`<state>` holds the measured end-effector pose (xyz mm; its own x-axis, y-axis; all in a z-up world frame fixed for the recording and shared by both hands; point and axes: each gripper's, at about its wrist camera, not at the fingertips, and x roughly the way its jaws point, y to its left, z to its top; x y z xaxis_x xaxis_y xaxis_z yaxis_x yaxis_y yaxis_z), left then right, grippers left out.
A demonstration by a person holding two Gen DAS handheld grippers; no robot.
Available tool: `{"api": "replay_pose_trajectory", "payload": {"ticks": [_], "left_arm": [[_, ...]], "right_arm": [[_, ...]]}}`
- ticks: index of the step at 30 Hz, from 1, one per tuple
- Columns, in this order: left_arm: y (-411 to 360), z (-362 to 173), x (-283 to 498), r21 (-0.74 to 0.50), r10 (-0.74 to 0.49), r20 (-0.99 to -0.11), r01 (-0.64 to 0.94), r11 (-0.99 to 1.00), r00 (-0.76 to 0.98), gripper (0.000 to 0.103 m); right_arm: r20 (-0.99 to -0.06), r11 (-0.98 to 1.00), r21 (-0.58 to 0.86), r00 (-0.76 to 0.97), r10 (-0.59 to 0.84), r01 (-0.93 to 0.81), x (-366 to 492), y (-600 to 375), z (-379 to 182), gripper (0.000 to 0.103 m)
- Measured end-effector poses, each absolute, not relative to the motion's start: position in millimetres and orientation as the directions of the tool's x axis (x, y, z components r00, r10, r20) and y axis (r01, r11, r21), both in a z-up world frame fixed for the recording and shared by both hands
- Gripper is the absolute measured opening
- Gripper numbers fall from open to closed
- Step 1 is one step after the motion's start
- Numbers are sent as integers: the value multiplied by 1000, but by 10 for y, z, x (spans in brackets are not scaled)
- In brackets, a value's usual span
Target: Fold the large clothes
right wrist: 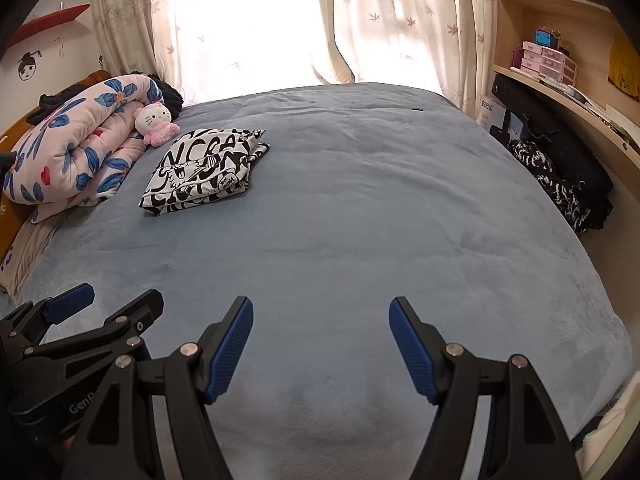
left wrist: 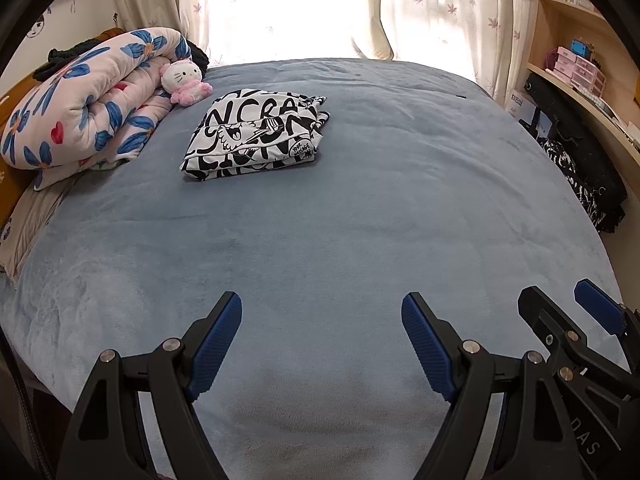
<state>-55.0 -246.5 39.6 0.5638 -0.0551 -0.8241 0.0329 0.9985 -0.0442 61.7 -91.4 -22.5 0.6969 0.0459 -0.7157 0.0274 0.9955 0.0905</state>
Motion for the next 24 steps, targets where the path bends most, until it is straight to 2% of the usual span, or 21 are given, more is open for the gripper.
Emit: {"api": "replay_pose_trajectory", "payload": {"ticks": [24], "left_arm": [[-2457,381,-573,-33,-38,-828,19,999,559,80]], "right_arm": [[-716,996,89,696,45,27,618,-903,-222,71]]}}
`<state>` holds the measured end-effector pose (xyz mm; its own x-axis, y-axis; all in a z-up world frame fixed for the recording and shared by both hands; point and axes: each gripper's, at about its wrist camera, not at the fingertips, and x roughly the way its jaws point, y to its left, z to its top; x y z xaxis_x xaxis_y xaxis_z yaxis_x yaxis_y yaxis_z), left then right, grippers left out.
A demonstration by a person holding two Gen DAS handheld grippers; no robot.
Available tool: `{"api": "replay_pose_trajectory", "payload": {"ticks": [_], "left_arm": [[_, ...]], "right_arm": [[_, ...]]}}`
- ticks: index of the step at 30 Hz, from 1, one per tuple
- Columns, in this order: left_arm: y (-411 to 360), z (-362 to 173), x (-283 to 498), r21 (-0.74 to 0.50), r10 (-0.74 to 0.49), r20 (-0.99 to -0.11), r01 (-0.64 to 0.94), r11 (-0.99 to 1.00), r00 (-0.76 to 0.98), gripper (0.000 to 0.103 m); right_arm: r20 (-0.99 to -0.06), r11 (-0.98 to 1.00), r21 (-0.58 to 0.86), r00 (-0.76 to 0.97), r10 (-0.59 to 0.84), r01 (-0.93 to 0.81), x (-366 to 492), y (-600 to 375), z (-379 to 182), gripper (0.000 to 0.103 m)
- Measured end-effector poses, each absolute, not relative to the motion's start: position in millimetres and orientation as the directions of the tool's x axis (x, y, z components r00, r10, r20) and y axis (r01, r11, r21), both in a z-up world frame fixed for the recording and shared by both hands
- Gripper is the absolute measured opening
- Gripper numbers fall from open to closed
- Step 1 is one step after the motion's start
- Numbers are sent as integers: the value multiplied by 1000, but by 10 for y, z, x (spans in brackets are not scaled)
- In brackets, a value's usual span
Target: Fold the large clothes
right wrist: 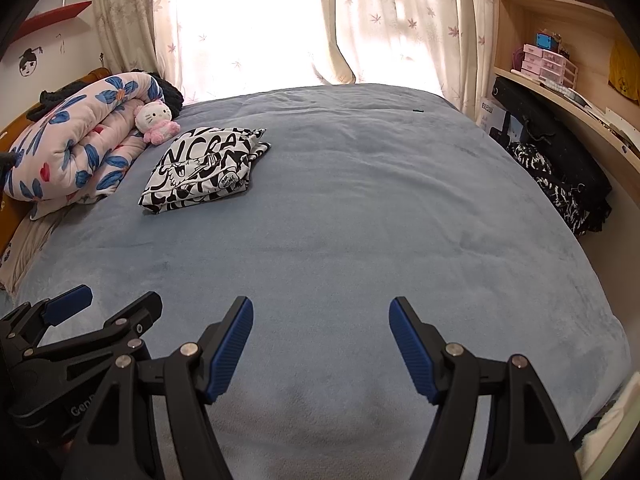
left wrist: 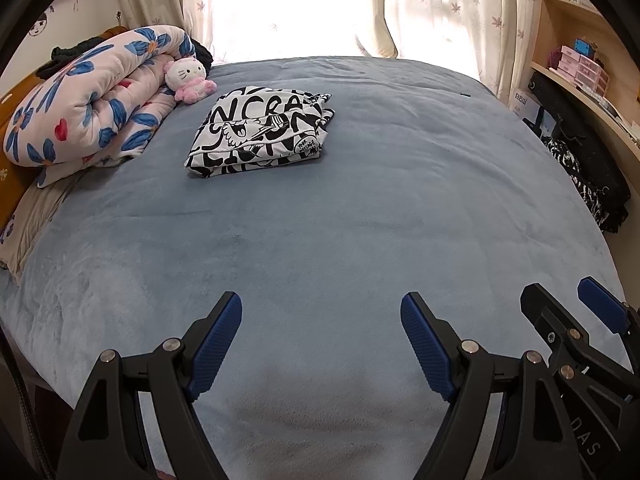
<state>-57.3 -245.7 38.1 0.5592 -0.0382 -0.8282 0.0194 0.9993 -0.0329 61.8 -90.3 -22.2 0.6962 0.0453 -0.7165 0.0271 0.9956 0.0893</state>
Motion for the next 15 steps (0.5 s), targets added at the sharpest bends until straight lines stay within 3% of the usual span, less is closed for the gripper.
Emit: {"api": "replay_pose_trajectory", "payload": {"ticks": [15], "left_arm": [[-2461,357,-578,-27,-31,-833,16,1000,553,79]], "right_arm": [[-722,996,87,691,43,29,608,-915,-269,71]]}}
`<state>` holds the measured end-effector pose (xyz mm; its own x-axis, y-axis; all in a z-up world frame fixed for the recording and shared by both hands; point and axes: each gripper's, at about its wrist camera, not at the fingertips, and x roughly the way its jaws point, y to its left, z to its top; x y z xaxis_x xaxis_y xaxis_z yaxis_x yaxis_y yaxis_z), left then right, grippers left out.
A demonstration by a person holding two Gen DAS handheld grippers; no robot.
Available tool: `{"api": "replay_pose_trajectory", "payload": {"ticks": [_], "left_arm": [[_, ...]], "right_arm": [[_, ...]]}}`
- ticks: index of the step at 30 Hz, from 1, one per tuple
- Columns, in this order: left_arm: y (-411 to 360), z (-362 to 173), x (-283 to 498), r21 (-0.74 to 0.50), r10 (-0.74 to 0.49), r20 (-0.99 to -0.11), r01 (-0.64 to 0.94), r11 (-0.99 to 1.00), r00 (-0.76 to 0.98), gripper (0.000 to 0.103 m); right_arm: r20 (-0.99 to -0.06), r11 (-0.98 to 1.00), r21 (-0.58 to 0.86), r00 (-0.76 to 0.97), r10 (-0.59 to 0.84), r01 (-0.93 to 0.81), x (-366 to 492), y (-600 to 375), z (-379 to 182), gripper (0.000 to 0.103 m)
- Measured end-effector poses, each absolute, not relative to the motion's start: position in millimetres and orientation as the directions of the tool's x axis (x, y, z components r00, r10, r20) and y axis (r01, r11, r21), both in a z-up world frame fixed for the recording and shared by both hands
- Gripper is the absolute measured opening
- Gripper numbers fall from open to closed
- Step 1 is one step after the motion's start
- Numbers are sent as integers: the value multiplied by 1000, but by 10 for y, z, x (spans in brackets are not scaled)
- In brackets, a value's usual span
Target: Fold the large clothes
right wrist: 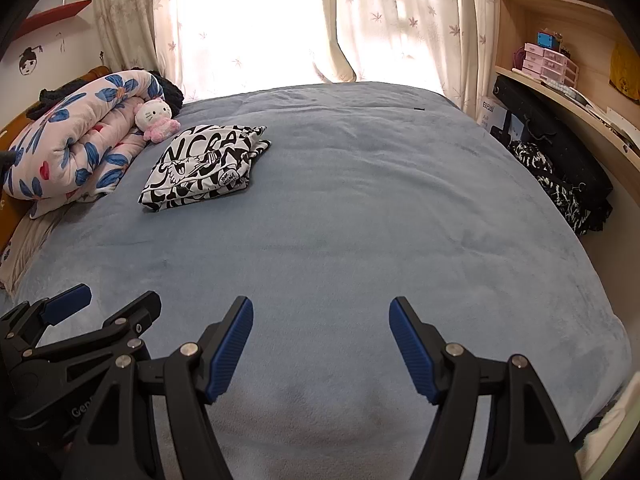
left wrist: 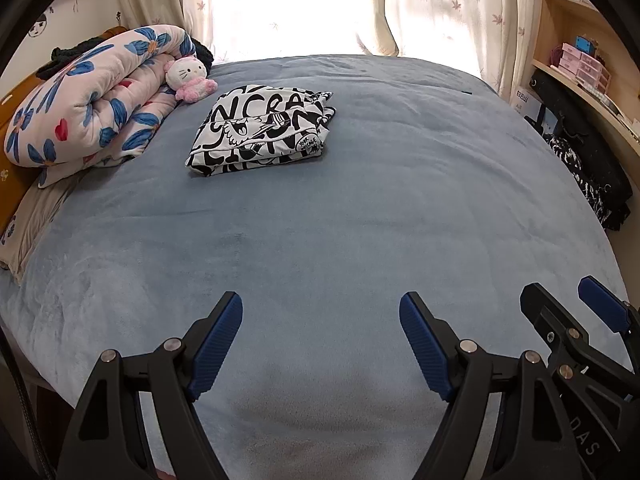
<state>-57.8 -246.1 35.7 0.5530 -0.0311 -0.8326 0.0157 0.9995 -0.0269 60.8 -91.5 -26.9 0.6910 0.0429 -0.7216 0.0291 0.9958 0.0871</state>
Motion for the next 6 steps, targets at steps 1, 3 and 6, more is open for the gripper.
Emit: {"api": "replay_pose_trajectory", "payload": {"ticks": [1,3,6], "left_arm": [[-2463,356,-577,-27,-31,-833,15,1000,552,79],[-2462,347,-577,-26,-29,-835,14,1000,549,79],[-2467,334,-568,-26,-29,-839,13,1000,543,79]], "right_arm": [[-723,996,88,690,44,29,606,-924,-279,71],[-724,996,89,688,46,27,606,-926,-296,71],[-726,996,86,686,45,26,619,-913,-300,71]]}}
